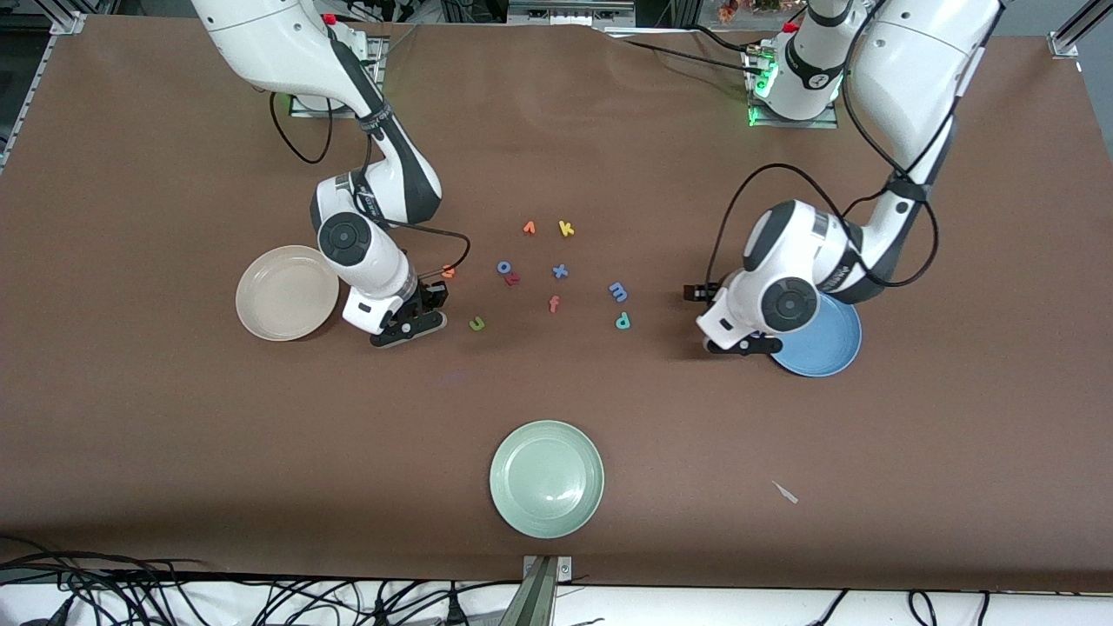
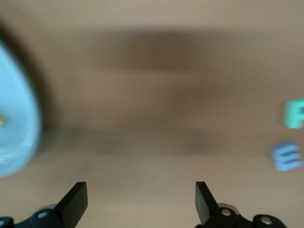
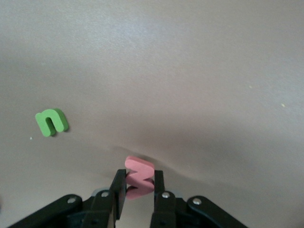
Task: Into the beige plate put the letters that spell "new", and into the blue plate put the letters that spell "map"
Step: 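Drop the pink m onto the white plate while the left gripper reaches the E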
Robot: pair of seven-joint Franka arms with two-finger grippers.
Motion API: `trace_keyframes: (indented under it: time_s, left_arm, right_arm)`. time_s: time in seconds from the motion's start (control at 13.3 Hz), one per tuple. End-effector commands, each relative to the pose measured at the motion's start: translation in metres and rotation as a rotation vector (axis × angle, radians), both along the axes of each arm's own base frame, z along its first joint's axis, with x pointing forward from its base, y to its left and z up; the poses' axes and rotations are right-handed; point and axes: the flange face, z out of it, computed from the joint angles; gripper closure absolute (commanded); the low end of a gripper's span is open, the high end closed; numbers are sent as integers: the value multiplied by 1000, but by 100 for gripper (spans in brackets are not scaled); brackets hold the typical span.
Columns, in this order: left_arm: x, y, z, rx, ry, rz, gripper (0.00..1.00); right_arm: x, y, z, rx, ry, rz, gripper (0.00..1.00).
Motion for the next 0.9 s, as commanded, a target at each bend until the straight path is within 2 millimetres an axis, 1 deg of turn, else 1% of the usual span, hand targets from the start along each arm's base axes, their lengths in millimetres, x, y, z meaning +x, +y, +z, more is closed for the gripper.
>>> trace_keyframes:
  time_s: [0.0,0.08,0.15,0.23,0.3,0.38,0.6,0.75,0.83]
  left_arm:
    - [6,-62,-5,-51,-8,138,0]
    - [6,-77,-7,-64,-42,169,0]
    - [5,-87,-13,-72,-70,195,0]
    - [0,-101,-17,-71,-86,221,0]
    - [-4,-113,-22,-64,-98,260,0]
    - [-7,-120,-27,-52,-103,312,0]
    - [-9,-121,-37,-20,-99,419,0]
    - [-16,-127,-40,0,-87,449,0]
    - [-18,-130,-43,9,-81,461,0]
  right_arm:
    - [4,-23,16,-18,75,-35,77]
    - [4,-35,22,-34,113,-47,77]
    - [1,-43,25,-50,158,-53,77]
    - [-1,-54,30,-65,192,-66,77]
    - [0,-68,32,-82,222,-84,77]
    - [1,-84,32,-95,251,-94,75]
    - [5,-127,30,-124,303,-128,75]
    - [8,-148,25,-142,314,-153,75]
    - [8,-157,23,-139,320,-139,74]
